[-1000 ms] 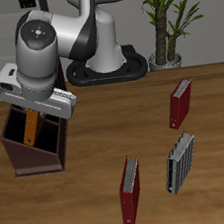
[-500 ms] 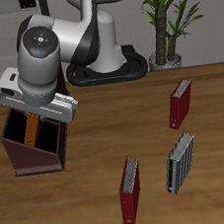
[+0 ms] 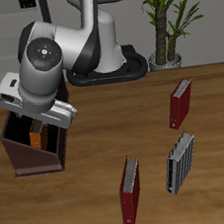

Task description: Place the orange book into the right desk caddy's left compartment

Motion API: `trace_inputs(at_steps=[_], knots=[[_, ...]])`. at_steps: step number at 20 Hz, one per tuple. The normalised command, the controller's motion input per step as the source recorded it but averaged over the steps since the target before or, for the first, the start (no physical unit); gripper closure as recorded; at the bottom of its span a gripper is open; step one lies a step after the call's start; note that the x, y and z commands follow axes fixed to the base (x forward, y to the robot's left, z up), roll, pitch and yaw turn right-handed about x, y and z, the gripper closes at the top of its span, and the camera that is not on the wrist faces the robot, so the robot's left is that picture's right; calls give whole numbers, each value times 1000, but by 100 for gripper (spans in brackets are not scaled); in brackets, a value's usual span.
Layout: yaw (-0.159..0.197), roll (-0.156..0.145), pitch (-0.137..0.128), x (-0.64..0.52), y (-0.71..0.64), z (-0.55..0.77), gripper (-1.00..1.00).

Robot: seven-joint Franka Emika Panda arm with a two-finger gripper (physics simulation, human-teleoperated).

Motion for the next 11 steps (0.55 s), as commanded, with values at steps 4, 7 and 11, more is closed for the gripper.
trace_inputs(at_steps=[4, 7, 11], knots=[[11, 9, -39, -55, 121, 142, -100], [29, 21, -19, -10, 84, 81, -100], [-6, 14, -12, -45, 86, 117, -100]])
